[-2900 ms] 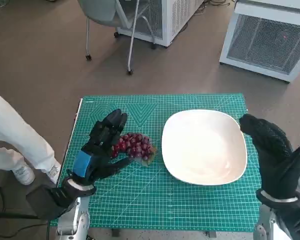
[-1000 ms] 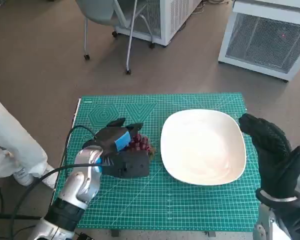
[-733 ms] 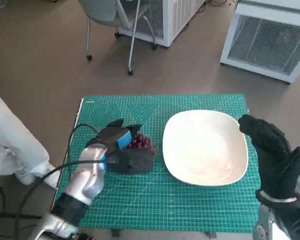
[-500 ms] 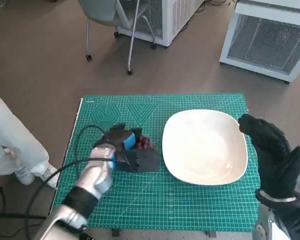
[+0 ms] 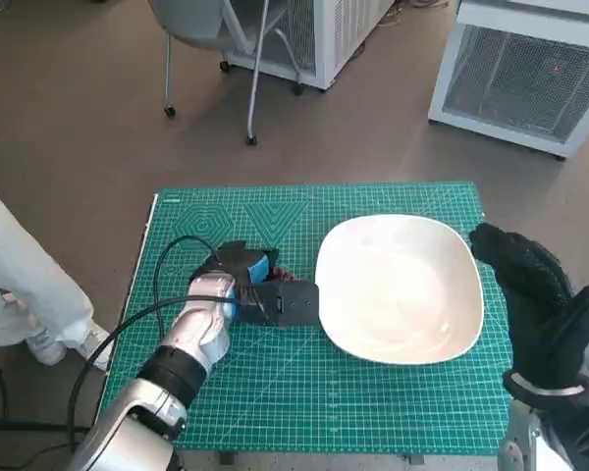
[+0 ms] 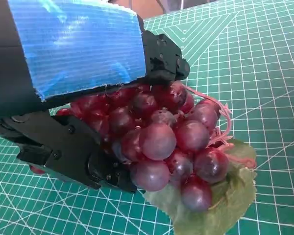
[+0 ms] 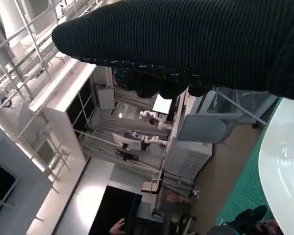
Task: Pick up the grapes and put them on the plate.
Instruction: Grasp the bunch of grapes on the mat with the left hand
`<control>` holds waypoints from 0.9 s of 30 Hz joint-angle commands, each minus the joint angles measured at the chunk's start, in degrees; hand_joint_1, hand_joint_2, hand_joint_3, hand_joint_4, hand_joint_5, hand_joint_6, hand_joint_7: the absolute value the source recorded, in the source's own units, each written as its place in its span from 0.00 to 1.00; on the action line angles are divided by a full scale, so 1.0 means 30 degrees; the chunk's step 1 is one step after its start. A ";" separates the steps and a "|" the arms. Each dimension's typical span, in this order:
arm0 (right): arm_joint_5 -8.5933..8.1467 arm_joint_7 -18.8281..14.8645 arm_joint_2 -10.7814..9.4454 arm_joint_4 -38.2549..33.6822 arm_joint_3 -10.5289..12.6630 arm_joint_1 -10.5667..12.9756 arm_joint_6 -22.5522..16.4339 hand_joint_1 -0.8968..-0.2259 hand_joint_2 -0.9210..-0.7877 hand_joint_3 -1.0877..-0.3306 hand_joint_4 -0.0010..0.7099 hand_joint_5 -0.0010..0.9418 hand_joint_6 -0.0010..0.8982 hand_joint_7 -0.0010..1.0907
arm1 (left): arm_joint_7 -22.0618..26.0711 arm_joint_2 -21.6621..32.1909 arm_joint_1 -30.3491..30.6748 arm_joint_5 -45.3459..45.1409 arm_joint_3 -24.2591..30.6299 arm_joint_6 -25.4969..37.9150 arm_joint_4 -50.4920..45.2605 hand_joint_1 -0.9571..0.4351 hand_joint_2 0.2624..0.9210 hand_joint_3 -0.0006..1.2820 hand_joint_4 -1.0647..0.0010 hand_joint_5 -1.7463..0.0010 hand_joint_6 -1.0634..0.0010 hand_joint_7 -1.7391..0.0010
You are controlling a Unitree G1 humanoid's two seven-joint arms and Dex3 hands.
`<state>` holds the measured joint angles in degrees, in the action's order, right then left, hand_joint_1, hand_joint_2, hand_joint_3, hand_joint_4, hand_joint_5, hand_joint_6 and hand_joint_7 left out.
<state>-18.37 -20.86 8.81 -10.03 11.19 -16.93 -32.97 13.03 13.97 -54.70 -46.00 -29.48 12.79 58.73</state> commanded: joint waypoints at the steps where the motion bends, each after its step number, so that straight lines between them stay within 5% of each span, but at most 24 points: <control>1: -0.0194 -0.0113 0.0050 -0.0095 0.0015 0.0333 0.0382 0.61 0.00 0.74 0.76 0.00 0.20 0.55 | -0.0495 -0.0247 -0.0133 0.0145 -0.0377 -0.0239 0.0807 0.51 0.80 0.01 0.92 1.00 0.74 1.00; 12: -0.0240 -0.0183 0.0051 -0.0103 0.0007 0.0298 0.0500 0.61 0.00 0.74 0.76 0.00 0.20 0.55 | -0.1448 -0.0729 -0.0679 0.0236 -0.0763 -0.0734 0.2255 0.50 0.82 0.01 0.89 0.99 0.73 1.00; 16: -0.0259 -0.0182 0.0061 -0.0109 -0.0001 0.0297 0.0521 0.61 0.00 0.74 0.76 0.00 0.20 0.55 | -0.2803 -0.0655 -0.0574 0.0304 -0.0741 -0.1632 0.2495 0.56 0.89 0.02 0.75 0.96 0.62 0.98; 18: -0.0259 -0.0178 0.0061 -0.0094 -0.0005 0.0297 0.0532 0.61 0.00 0.74 0.76 0.00 0.21 0.55 | -0.3975 -0.0551 -0.0416 0.0241 -0.0825 -0.2345 0.2688 0.62 0.94 0.05 0.64 0.83 0.50 0.95; 23: -0.0297 -0.0194 0.0074 -0.0006 -0.0003 0.0326 0.0548 0.61 0.00 0.74 0.76 0.00 0.21 0.56 | -0.6778 -0.0295 -0.0024 -0.0100 -0.1294 -0.3759 0.3221 0.68 0.96 0.17 0.58 0.24 0.44 0.53; 27: -0.0294 -0.0197 0.0098 0.0019 0.0020 0.0336 0.0534 0.61 0.00 0.74 0.77 0.00 0.21 0.56 | -0.7638 -0.0247 0.0042 -0.0186 -0.1573 -0.4072 0.3428 0.68 0.94 0.20 0.56 0.13 0.42 0.44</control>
<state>-18.97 -21.11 8.82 -9.81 11.17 -16.92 -32.30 -7.88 12.91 -55.88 -46.22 -33.41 1.46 68.13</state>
